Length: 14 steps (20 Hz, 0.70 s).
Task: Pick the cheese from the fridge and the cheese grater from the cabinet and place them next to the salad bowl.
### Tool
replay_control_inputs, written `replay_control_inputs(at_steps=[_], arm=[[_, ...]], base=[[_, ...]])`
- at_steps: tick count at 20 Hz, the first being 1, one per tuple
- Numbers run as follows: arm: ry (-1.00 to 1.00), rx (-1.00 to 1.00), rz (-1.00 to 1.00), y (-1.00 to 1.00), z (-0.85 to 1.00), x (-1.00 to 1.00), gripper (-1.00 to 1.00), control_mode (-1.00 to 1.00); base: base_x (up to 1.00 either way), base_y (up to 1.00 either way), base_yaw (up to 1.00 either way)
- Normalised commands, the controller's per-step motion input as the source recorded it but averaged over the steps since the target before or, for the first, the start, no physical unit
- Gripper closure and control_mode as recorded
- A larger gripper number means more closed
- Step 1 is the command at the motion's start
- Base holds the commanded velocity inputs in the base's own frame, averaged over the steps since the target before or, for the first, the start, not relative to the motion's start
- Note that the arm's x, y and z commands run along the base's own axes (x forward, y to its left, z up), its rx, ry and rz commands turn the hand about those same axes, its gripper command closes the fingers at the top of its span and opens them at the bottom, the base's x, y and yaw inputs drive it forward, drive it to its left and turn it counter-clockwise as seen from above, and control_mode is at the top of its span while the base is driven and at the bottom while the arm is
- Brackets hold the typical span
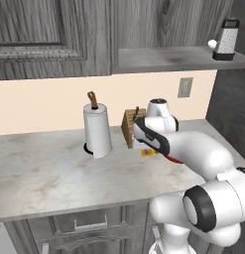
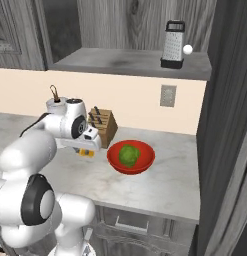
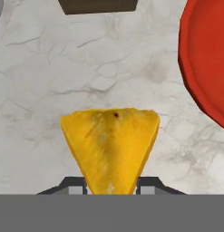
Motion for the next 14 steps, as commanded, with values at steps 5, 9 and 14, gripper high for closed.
replay_control_inputs(at_steps=[5,9,14], arm=[[0.04,0.00,0.00,0.05,-0.28,0.18,1.00,-1.00],[0.03,0.00,0.00,0.00,-0.20,0.15,1.00,-1.00],[0.04,0.00,0.00,0.00,-0.09,0.16,1.00,-1.00]], base=[[0.00,0.00,0.00],[0.00,0.00,0.00],[0.00,0.00,0.00]])
